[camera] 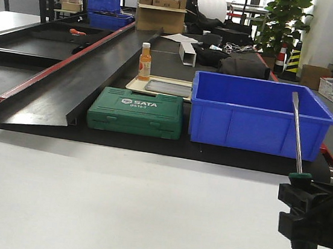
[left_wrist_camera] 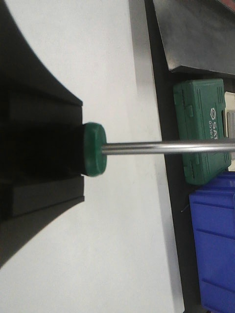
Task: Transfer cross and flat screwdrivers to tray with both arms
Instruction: 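Back the base away from the table holding both screwdrivers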
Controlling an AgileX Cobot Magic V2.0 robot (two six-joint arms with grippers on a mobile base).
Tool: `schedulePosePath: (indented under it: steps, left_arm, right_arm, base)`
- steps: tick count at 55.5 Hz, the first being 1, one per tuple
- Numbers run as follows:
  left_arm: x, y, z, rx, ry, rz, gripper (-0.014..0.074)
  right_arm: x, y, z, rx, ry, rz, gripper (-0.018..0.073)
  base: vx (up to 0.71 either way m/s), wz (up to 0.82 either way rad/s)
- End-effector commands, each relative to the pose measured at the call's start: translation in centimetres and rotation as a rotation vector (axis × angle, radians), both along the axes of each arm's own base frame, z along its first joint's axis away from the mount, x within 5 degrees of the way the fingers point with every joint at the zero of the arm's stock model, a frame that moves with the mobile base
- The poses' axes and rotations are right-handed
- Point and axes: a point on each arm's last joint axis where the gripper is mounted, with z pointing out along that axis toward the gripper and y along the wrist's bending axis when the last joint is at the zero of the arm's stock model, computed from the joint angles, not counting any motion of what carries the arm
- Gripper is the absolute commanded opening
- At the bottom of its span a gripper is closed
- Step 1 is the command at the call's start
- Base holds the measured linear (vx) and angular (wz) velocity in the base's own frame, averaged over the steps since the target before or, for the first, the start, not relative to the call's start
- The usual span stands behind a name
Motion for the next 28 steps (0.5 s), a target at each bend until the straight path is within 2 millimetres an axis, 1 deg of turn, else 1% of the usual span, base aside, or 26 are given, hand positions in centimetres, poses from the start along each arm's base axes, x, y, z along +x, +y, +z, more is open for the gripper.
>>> schedulePosePath:
  steps: [1,15,28]
  left_arm:
    - [0.04,0.09,1.76,-0.044,-0.104,0.027,0.0000]
    - [0.04,0.09,1.76,-0.044,-0.104,0.027,0.0000]
    - [0.04,0.09,1.76,-0.044,-0.104,0.027,0.0000]
  right_arm:
    - [-0.15,-0.13,2.21,0.031,-0.139,-0.005,-0.0008]
    - [-0.16,-0.13,2.18,0.029,-0.135,-0.005,-0.0008]
    - [-0.17,-0.13,2.13,0.028,-0.130,-0.005,-0.0008]
  base:
    - [-0.26,-0.01]
    - [-0.27,-0.06]
    - [-0.25,-0.19]
